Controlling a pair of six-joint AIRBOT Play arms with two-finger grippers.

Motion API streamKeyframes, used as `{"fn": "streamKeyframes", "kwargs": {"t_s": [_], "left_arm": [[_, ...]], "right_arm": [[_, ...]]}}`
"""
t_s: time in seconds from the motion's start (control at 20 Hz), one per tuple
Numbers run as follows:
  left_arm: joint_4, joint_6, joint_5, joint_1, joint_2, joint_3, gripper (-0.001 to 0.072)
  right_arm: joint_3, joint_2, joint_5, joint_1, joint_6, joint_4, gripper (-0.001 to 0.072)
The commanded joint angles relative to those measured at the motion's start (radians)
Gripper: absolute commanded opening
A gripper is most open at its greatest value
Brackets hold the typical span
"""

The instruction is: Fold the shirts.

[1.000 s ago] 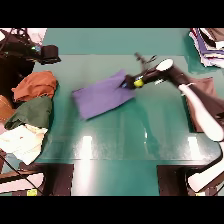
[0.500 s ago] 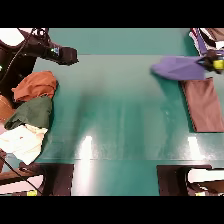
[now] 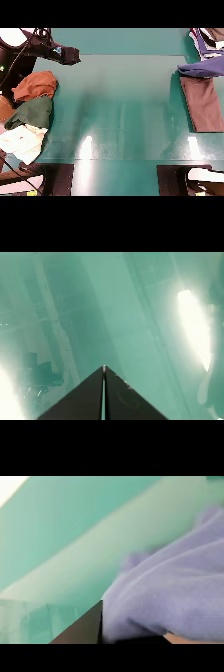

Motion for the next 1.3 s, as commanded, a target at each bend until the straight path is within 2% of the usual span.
{"fn": "streamKeyframes", "kwargs": {"t_s": [0.0,0.15,0.25,0.55,0.6,0.65,0.7,0.75,0.8,0.9,1.0,1.15,1.25], "left_arm": [[0.0,0.0,-0.002,0.0,0.0,0.0,0.0023],[0.0,0.0,-0.014,0.0,0.0,0.0,0.0023],[0.001,0.002,-0.026,0.0,0.0,0.0,0.0023],[0.002,0.01,-0.05,0.0,0.0,0.0,0.0023],[0.002,0.01,-0.051,0.0,0.0,0.0,0.0023],[0.002,0.011,-0.051,0.0,0.0,0.0,0.0023],[0.002,0.021,-0.052,0.0,0.0,0.0,0.0023],[0.002,0.033,-0.058,0.0,0.0,0.0,0.0023],[0.002,0.035,-0.064,0.0,0.0,0.0,0.0023],[0.002,0.035,-0.069,0.0,0.0,0.0,0.0023],[0.002,0.035,-0.065,0.0,0.0,0.0,0.0024],[0.002,0.034,-0.042,0.0,0.0,0.0,0.0024],[0.001,0.034,-0.046,0.0,0.0,0.0,0.0023]], "right_arm": [[0.0,0.074,0.05,-0.027,-0.005,0.0,0.0018],[-0.005,0.129,0.143,-0.027,0.061,-0.19,0.0018],[-0.058,0.174,0.167,-0.027,0.072,-0.25,0.0017],[-0.391,0.351,0.229,-0.027,0.108,-0.427,0.002],[-0.444,0.378,0.232,-0.027,0.121,-0.453,0.0039],[-0.496,0.405,0.232,-0.033,0.133,-0.484,0.017],[-0.543,0.428,0.233,-0.05,0.141,-0.499,0.0351],[-0.576,0.444,0.246,-0.074,0.141,-0.499,0.047],[-0.6,0.458,0.27,-0.102,0.141,-0.499,0.0558],[-0.619,0.491,0.292,-0.161,0.141,-0.48,0.0584],[-0.609,0.526,0.283,-0.174,0.132,-0.369,0.0583],[-0.595,0.548,0.263,-0.06,0.088,-0.174,0.0582],[-0.596,0.546,0.232,0.077,0.088,-0.141,0.0576]]}}
